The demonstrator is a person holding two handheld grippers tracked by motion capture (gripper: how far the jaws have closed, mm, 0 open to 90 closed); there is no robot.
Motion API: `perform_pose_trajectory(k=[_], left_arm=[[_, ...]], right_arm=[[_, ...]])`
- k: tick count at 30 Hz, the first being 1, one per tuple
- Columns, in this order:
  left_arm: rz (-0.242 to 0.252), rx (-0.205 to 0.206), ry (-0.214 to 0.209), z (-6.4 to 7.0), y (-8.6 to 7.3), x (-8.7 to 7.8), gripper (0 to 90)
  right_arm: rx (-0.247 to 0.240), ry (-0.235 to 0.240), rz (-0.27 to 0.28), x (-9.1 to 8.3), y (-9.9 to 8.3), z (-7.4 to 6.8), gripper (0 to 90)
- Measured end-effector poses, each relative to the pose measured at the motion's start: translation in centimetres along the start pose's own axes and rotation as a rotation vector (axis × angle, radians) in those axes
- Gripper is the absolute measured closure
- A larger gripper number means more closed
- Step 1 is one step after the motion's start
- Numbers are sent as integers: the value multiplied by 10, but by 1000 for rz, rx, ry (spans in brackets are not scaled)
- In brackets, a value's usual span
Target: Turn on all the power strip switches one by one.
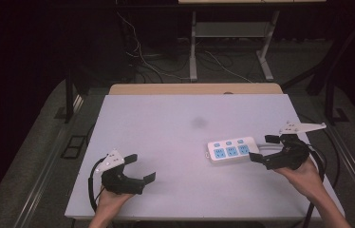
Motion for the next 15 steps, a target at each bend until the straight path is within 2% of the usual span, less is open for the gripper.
perform_pose_trajectory(k=[15], left_arm=[[-3, 0, 0, 0, 0, 1, 0]], right_arm=[[-19, -14, -37, 4, 23, 13, 8]])
Point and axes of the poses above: each handheld gripper's, and its own axes: x roughly forward along the jaws, y roughly out of its top, z roughly to its right, the point moved 1 cm from there along x, roughly forward along the jaws, and after that the axes turned 13 degrees about y, right-handed, at the moved point
